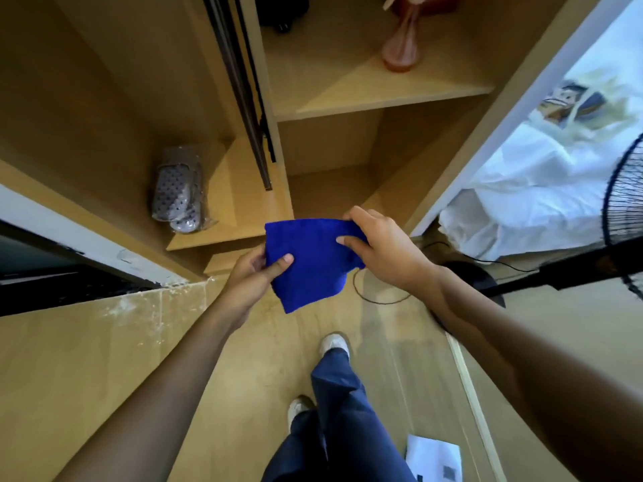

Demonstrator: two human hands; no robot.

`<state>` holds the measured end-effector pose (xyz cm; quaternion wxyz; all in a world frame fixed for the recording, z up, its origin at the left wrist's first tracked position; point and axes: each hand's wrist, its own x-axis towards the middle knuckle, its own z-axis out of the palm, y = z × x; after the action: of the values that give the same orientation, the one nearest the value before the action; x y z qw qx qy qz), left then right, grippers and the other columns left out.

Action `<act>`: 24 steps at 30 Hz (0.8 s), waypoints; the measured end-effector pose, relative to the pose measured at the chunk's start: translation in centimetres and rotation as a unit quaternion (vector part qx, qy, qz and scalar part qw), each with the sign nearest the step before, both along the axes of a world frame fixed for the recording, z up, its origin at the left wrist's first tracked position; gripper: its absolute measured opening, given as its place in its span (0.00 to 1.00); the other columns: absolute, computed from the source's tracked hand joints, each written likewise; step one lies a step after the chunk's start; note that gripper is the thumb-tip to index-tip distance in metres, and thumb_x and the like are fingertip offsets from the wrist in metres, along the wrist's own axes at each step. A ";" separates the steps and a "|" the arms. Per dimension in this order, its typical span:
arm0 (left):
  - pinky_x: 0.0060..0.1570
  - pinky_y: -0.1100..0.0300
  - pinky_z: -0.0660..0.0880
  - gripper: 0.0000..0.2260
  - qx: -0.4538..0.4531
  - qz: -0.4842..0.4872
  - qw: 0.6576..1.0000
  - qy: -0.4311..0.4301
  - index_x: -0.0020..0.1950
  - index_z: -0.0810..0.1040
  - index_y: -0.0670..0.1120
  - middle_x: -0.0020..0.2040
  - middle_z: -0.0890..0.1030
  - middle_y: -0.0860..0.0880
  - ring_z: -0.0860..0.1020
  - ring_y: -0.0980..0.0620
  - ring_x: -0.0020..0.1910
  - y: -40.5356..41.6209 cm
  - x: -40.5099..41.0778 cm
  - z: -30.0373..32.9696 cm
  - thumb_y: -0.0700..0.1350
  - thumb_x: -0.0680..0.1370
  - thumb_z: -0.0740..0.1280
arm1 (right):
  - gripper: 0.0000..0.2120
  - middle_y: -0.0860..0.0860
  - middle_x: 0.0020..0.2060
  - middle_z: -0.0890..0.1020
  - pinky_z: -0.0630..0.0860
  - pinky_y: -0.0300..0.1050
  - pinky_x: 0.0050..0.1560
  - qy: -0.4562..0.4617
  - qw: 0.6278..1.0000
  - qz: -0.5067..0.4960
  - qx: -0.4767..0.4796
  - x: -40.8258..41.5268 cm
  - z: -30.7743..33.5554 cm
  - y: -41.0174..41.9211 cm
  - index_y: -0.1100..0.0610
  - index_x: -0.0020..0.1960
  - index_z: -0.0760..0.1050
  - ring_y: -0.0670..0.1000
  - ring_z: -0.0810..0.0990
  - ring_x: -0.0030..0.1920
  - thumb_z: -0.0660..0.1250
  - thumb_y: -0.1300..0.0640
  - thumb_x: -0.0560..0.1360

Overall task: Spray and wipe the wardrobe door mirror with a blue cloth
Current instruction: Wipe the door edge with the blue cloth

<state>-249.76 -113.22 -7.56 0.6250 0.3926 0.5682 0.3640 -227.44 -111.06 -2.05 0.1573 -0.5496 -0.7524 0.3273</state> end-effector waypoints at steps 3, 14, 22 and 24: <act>0.46 0.66 0.75 0.08 0.040 0.000 0.998 0.051 0.56 0.78 0.53 0.55 0.83 0.55 0.81 0.60 0.52 -0.4 1.7 3.5 0.46 0.77 0.68 | 0.04 0.50 0.48 0.79 0.75 0.43 0.47 0.057 0.997 -0.053 -0.024 1.8 1.0 -0.8 0.52 0.54 0.70 0.50 0.77 0.48 0.62 0.54 0.81; 0.39 0.70 0.72 0.04 0.145 -0.024 0.982 0.120 0.51 0.77 0.55 0.45 0.83 0.62 0.80 0.64 0.44 4.4 9.1 12.3 0.48 0.79 0.64 | 0.03 0.47 0.43 0.81 0.74 0.40 0.43 0.198 0.970 -0.111 -0.089 8.5 4.9 5.7 0.50 0.48 0.74 0.48 0.79 0.45 0.68 0.53 0.77; 0.41 0.65 0.76 0.06 0.109 -0.010 0.994 0.027 0.53 0.80 0.55 0.46 0.85 0.56 0.83 0.57 0.45 9.5 13.4 16.7 0.46 0.79 0.66 | 0.18 0.55 0.55 0.83 0.79 0.50 0.57 0.421 0.864 -0.192 -0.196 12.1 4.6 11.4 0.55 0.58 0.77 0.55 0.82 0.54 0.76 0.55 0.71; 0.43 0.64 0.76 0.06 0.094 -0.011 0.995 0.003 0.53 0.81 0.54 0.47 0.85 0.55 0.83 0.56 0.46 10.8 14.0 17.4 0.45 0.78 0.66 | 0.19 0.55 0.55 0.82 0.75 0.50 0.58 0.506 0.801 -0.203 -0.247 12.1 3.9 12.1 0.57 0.60 0.75 0.53 0.81 0.54 0.74 0.56 0.72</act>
<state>-235.78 -102.43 9.86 0.5875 0.4571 0.5289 0.4076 -215.37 -98.91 1.87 0.4373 -0.4667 -0.3306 0.6940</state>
